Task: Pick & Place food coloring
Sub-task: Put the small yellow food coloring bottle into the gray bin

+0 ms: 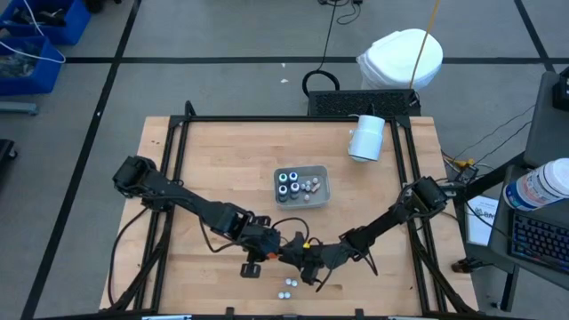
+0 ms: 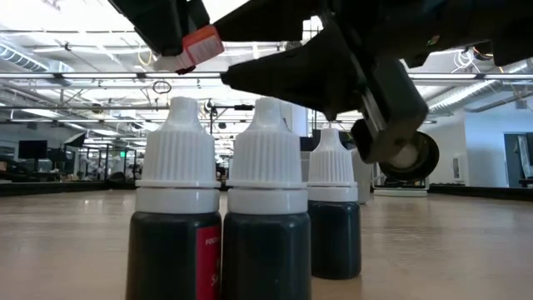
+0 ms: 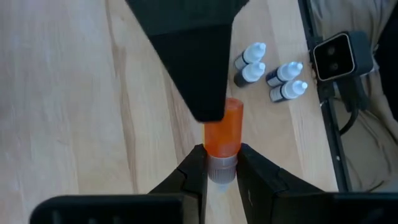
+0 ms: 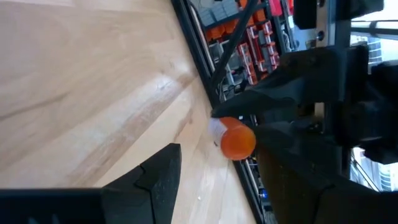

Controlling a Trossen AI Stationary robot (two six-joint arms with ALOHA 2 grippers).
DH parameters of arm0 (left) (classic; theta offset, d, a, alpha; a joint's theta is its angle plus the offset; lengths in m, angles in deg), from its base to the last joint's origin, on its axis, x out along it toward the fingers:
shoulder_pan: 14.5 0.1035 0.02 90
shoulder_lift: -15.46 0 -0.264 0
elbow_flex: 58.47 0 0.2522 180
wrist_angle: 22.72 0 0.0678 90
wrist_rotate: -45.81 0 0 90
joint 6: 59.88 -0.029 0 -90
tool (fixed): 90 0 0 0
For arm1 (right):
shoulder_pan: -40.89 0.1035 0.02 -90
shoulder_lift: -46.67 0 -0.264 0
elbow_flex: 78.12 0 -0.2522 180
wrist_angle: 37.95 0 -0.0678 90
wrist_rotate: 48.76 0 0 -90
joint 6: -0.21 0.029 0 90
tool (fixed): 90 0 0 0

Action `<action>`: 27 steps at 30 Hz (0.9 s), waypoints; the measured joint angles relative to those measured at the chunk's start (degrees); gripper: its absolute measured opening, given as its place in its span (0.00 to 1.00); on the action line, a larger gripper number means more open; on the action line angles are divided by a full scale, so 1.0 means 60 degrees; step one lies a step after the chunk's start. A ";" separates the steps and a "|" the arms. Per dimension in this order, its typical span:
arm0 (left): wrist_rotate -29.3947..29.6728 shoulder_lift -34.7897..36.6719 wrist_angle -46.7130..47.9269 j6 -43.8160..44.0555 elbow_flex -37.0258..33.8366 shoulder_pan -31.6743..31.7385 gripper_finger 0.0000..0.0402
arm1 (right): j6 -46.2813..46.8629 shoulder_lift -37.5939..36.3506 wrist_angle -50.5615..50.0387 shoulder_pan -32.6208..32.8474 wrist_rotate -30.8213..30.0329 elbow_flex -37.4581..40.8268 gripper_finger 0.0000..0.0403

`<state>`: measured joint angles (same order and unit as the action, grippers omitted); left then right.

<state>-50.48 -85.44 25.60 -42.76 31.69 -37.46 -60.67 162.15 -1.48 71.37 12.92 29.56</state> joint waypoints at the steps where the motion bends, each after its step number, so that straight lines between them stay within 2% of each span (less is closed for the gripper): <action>1: 0.0026 0.0000 -0.0009 -0.0007 0.0000 0.0004 0.16 | 0.0000 0.0000 0.0037 0.0000 0.0000 0.0000 0.49; 9: 0.0051 -0.0004 -0.0147 -0.0156 0.0000 0.0025 0.16 | 0.0022 -0.0004 0.0307 -0.0026 0.0023 0.0000 0.49; 16: 0.0054 -0.0004 -0.0237 -0.0269 0.0000 0.0129 0.16 | 0.0314 -0.0004 0.0380 -0.0280 0.0507 0.0000 0.47; 21: 0.0058 -0.0004 -0.0217 -0.0331 0.0000 0.0200 0.16 | 0.0529 -0.0004 0.0362 -0.0405 0.0481 0.0000 0.36; 27: 0.0054 -0.0004 -0.0210 -0.0404 0.0000 0.0207 0.16 | 0.0553 -0.0004 0.0220 -0.0394 0.0501 0.0000 0.16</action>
<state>-50.15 -85.46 24.34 -45.18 31.69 -36.22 -57.35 162.13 -0.16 69.00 15.93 29.56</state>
